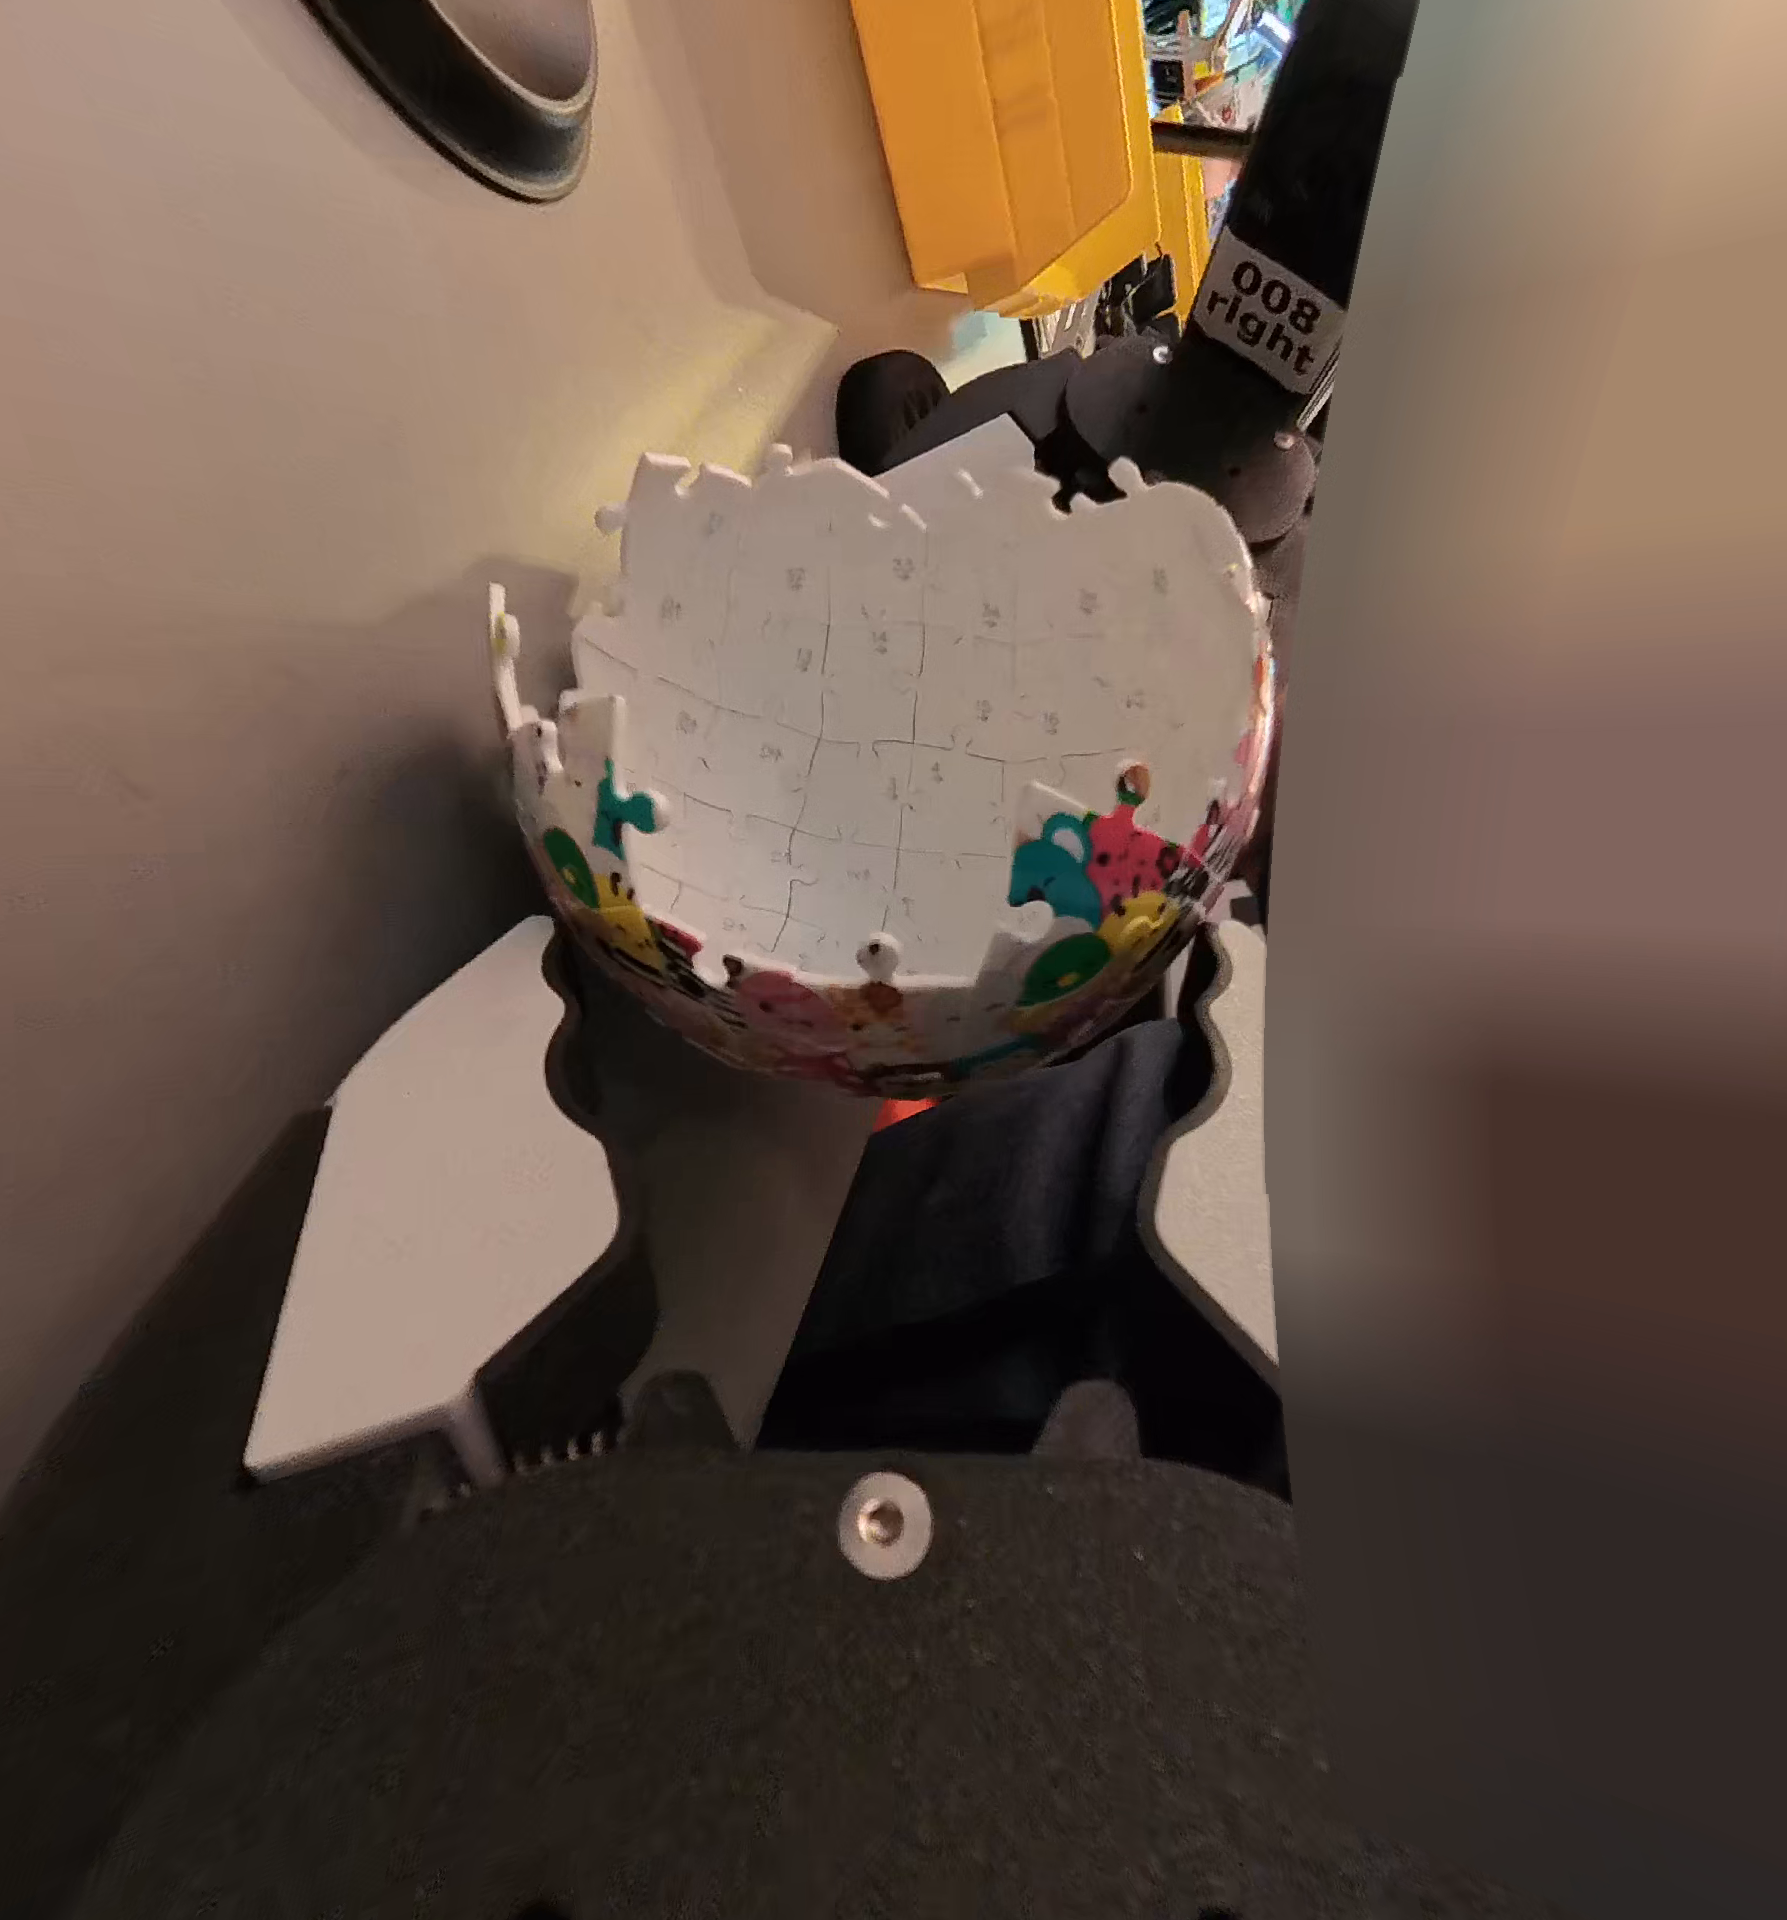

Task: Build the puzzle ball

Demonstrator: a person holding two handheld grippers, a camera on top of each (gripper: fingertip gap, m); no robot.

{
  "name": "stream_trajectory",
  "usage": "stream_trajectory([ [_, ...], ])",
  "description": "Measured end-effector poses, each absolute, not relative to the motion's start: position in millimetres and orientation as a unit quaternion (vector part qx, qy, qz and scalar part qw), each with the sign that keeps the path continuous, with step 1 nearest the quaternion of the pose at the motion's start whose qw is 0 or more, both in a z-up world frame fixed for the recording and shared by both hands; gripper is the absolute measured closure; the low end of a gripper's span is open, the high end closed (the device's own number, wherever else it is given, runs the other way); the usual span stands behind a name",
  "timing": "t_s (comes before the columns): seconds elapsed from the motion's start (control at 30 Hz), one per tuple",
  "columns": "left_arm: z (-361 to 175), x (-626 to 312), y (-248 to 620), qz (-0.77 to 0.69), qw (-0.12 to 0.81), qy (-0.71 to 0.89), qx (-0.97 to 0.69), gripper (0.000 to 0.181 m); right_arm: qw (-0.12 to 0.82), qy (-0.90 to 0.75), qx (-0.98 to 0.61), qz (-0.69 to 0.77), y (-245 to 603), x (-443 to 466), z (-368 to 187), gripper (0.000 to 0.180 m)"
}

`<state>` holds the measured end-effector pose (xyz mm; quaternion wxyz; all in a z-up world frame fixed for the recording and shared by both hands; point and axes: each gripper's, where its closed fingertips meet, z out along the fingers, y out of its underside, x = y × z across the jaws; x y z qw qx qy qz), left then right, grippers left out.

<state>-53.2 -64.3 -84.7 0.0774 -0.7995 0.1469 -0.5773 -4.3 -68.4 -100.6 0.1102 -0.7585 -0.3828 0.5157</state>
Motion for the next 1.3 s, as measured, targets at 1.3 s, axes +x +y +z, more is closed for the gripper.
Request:
stream_trajectory([
  [1.3, -85.7, -52.6, -71.2, -0.575, 0.121, 0.235, -0.775, 0.074, 0.151, -0.406, -0.746, 0.506, -82.6, 15.9, -105.8, 0.089],
])
